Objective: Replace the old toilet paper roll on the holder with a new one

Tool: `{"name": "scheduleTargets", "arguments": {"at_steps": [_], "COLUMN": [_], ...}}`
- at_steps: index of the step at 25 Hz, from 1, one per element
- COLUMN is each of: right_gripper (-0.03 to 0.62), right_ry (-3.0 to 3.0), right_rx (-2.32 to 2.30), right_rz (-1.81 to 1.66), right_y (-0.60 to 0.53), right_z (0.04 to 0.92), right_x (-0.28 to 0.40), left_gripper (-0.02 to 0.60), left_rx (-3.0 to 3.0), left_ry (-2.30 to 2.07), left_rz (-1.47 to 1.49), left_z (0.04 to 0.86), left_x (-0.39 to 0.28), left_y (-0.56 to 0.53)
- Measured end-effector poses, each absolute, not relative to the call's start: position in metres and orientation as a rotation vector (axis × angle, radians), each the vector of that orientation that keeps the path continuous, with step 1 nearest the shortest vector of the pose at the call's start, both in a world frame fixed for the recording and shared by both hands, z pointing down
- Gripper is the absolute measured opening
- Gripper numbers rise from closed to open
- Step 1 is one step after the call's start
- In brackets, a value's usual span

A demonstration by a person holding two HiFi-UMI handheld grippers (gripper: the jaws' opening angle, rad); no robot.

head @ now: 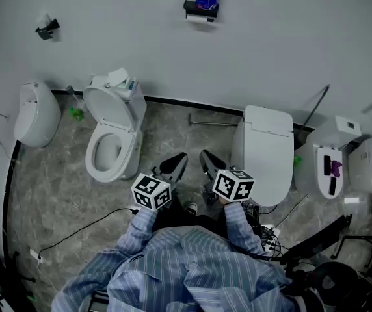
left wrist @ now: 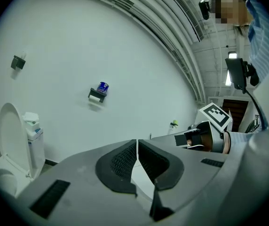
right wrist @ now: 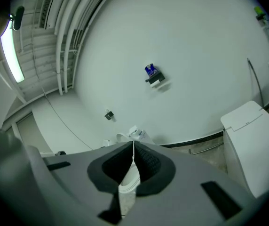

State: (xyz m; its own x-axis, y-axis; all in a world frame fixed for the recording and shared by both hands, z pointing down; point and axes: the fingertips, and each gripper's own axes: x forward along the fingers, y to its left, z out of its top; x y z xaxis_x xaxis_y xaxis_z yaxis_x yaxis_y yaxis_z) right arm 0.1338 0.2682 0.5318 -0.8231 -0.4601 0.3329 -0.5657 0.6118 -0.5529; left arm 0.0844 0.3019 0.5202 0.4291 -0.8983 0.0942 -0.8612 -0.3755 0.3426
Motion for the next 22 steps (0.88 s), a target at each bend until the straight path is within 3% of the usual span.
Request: {"name": "scheduleTargets", "arguments": {"at_steps": [22], "right_gripper": [0.012], "right_ry": [-2.669], "right_rx": [0.831], "right_rz": [1.039], "right_y": [0.238], "right_z": [0.537], "right_x": [0.129], "left_gripper": [0.014], "left_rx": [2.335], "left_ry": [-1.497], "left_rz": [-0.17], "left_z": [0.52], "left_x": [0.077], "left_y": [0.269]}}
